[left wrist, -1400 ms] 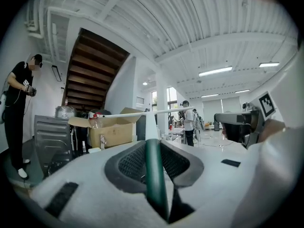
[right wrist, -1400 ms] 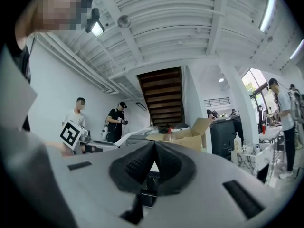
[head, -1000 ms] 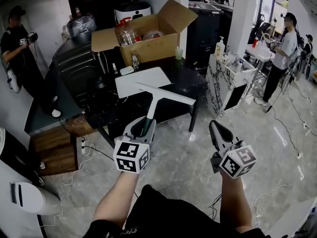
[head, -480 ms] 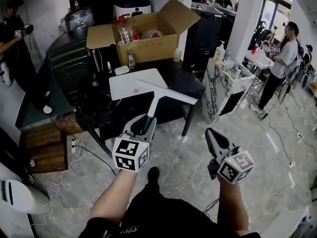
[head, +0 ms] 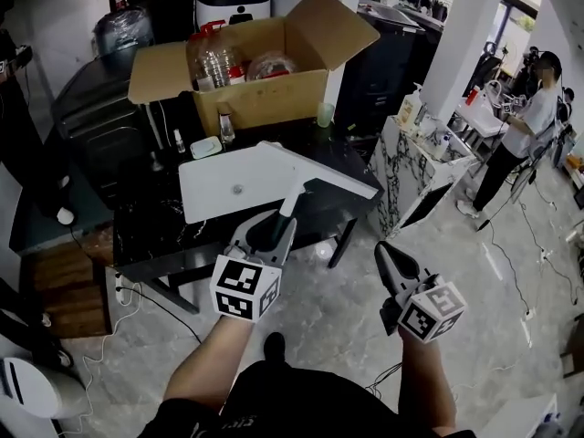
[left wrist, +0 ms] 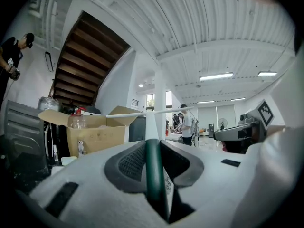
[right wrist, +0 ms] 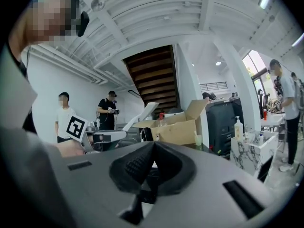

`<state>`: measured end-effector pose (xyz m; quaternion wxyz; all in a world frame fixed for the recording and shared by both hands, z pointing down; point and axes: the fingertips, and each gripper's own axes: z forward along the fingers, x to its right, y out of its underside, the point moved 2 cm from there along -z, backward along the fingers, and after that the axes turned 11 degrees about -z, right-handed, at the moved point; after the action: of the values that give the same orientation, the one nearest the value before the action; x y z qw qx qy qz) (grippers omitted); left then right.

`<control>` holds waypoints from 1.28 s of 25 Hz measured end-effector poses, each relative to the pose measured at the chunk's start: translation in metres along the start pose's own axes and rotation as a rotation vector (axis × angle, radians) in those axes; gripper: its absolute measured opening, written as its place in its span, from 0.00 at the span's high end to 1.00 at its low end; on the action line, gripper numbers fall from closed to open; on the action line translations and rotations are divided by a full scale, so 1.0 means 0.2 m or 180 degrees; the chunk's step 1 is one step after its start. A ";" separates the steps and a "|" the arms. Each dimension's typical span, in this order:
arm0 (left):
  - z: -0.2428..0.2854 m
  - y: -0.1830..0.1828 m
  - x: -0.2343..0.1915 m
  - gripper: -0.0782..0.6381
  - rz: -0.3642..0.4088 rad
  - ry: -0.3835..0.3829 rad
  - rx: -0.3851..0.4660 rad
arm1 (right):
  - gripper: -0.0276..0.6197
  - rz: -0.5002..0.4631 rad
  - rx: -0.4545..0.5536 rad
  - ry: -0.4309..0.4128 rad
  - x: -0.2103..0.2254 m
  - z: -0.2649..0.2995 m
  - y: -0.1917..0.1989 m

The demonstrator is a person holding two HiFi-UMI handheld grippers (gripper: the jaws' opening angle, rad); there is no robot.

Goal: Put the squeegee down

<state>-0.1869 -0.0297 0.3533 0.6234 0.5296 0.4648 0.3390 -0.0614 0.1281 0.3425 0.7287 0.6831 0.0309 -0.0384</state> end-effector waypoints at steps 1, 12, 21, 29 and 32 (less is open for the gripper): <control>0.06 -0.02 -0.06 0.75 0.0017 0.0010 0.0002 | 0.95 0.0000 -0.0005 -0.0021 0.02 0.09 -0.01; 0.52 -0.07 -0.48 0.75 -0.0053 0.0101 -0.0134 | 0.95 0.0107 -0.0159 0.0067 0.29 0.63 0.04; 0.85 -0.04 -0.56 0.75 -0.0045 0.0083 -0.0225 | 0.95 0.0183 -0.0107 0.0009 0.59 0.86 0.09; 1.31 -0.02 -0.64 0.75 -0.0065 -0.0274 -0.0238 | 0.95 0.0186 -0.0052 -0.0344 1.10 1.17 0.14; 1.52 -0.01 -0.65 0.75 -0.0088 -0.0420 -0.0266 | 0.95 0.0226 -0.0084 -0.0476 1.32 1.28 0.19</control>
<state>0.0548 -0.2535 0.3822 0.6788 0.5178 0.4154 0.3139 0.2039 -0.1277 0.3715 0.7388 0.6693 -0.0473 -0.0630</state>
